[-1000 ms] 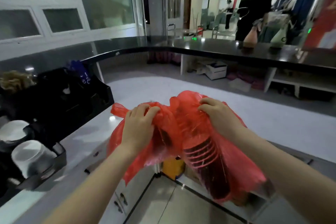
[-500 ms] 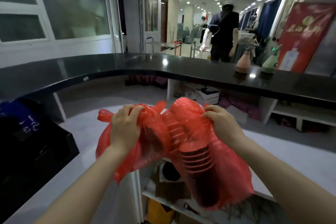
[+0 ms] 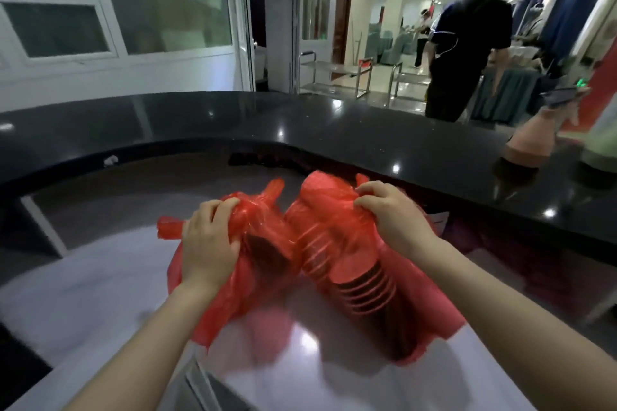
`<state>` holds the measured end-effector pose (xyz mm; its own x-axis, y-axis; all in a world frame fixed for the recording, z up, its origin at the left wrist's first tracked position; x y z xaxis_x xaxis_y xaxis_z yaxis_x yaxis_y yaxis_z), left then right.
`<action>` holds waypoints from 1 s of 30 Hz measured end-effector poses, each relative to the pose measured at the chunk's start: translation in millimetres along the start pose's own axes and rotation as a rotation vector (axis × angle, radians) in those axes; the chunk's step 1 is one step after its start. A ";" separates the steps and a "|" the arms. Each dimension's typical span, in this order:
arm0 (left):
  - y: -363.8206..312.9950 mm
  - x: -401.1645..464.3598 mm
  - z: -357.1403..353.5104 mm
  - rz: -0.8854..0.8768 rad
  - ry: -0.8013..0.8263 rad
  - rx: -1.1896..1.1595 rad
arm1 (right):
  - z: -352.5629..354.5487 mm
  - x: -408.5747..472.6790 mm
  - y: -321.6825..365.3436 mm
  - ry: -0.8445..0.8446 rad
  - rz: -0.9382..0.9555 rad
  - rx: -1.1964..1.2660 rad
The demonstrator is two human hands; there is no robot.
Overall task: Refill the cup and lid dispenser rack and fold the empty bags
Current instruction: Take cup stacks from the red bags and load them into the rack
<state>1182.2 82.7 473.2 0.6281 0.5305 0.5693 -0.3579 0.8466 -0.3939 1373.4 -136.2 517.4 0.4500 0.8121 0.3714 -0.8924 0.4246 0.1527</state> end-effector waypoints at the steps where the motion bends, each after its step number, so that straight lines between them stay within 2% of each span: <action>1: 1.2 3.1 -6.4 0.012 0.014 -0.011 | -4.3 6.4 -3.0 0.002 0.021 -0.004; 5: 6.9 3.4 -27.2 0.060 0.091 -0.045 | -29.4 13.5 -7.3 0.037 0.128 -0.075; 9: 13.3 -0.5 -38.2 0.033 0.137 -0.060 | -48.5 7.8 -5.8 0.104 0.102 -0.108; 12: 12.6 -10.1 -45.5 -0.023 0.226 -0.040 | -64.2 1.5 0.4 0.251 0.083 -0.183; 14: 13.1 -20.1 -49.7 -0.057 0.303 -0.034 | -69.3 -2.4 7.7 0.342 0.051 -0.158; 17: 18.8 -34.6 -51.8 -0.102 0.368 -0.029 | -65.4 -5.7 28.8 0.389 0.079 -0.051; 19: 24.0 -40.0 -48.3 -0.126 0.365 -0.019 | -58.3 -5.0 48.6 0.348 0.129 0.038; 25: 36.3 -52.1 -28.5 -0.177 0.374 0.104 | -58.6 16.1 102.5 0.047 0.224 0.197; 30: 46.7 -60.4 -14.0 -0.235 0.419 0.201 | -84.2 47.0 137.7 0.049 0.218 0.205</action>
<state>1137.2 89.5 410.3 0.9152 0.2974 0.2720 -0.2742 0.9541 -0.1205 1274.4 -5.8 478.8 0.2436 0.8956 0.3723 -0.9542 0.1525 0.2574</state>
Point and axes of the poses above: each hand's wrist, its own x-axis towards the middle knuckle, its own z-axis out of the back of the hand, y = z × x, the point moved 3 cm from there along x, towards the middle knuckle, and after that the axes turned 5 degrees about y, right-handed, at the moved point
